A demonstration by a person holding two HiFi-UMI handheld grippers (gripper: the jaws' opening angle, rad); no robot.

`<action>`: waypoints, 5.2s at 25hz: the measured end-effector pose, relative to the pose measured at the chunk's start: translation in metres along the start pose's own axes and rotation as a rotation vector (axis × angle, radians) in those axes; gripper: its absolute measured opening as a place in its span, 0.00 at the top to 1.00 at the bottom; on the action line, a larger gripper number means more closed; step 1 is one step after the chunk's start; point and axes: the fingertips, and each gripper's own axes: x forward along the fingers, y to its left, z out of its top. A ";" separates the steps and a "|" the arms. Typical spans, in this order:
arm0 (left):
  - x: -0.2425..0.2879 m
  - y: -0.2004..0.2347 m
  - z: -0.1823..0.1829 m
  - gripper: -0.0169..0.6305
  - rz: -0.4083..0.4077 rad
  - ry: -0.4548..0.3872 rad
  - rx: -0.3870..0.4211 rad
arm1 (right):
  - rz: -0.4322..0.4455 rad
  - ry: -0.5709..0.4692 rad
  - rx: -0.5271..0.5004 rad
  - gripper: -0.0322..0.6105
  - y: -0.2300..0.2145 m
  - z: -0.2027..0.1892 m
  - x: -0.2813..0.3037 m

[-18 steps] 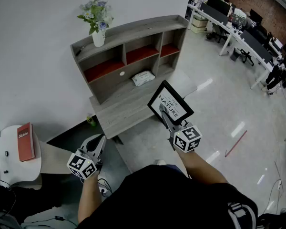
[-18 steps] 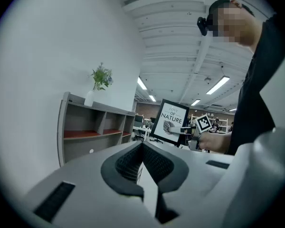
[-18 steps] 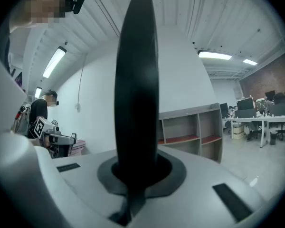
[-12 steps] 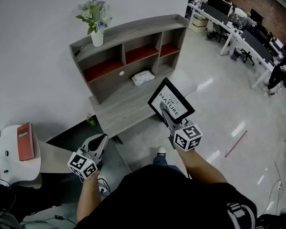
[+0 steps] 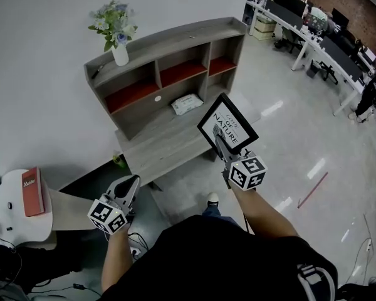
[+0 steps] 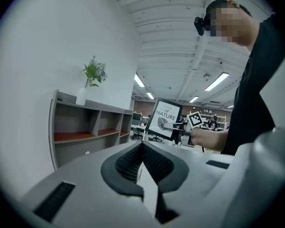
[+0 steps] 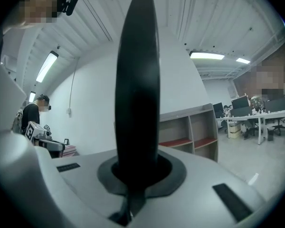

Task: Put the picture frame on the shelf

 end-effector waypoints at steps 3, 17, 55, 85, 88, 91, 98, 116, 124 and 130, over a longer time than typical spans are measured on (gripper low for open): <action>0.016 0.004 0.001 0.94 0.006 0.001 -0.006 | -0.002 0.011 -0.001 0.91 -0.017 0.000 0.011; 0.077 0.022 0.002 0.94 -0.003 0.042 -0.027 | 0.015 0.034 0.013 0.91 -0.076 0.004 0.058; 0.213 0.035 0.023 0.94 -0.041 0.009 -0.069 | 0.049 0.083 0.007 0.91 -0.206 0.007 0.135; 0.286 0.029 0.024 0.94 0.014 0.019 -0.059 | 0.108 0.141 -0.024 0.91 -0.272 -0.002 0.161; 0.287 0.027 0.023 0.94 0.016 0.015 -0.062 | 0.111 0.140 -0.022 0.91 -0.273 -0.002 0.161; 0.284 0.024 0.021 0.94 0.027 0.014 -0.066 | 0.119 0.144 -0.024 0.91 -0.271 -0.002 0.159; 0.275 0.025 0.009 0.94 0.049 0.014 -0.091 | 0.123 0.139 -0.035 0.91 -0.269 -0.001 0.162; 0.285 0.058 0.006 0.94 0.048 0.016 -0.113 | 0.108 0.147 -0.050 0.91 -0.278 0.001 0.196; 0.305 0.079 0.016 0.94 0.011 0.027 -0.084 | 0.092 0.144 -0.046 0.91 -0.284 0.005 0.218; 0.311 0.096 0.019 0.94 0.006 0.042 -0.089 | 0.086 0.149 -0.043 0.91 -0.286 0.003 0.236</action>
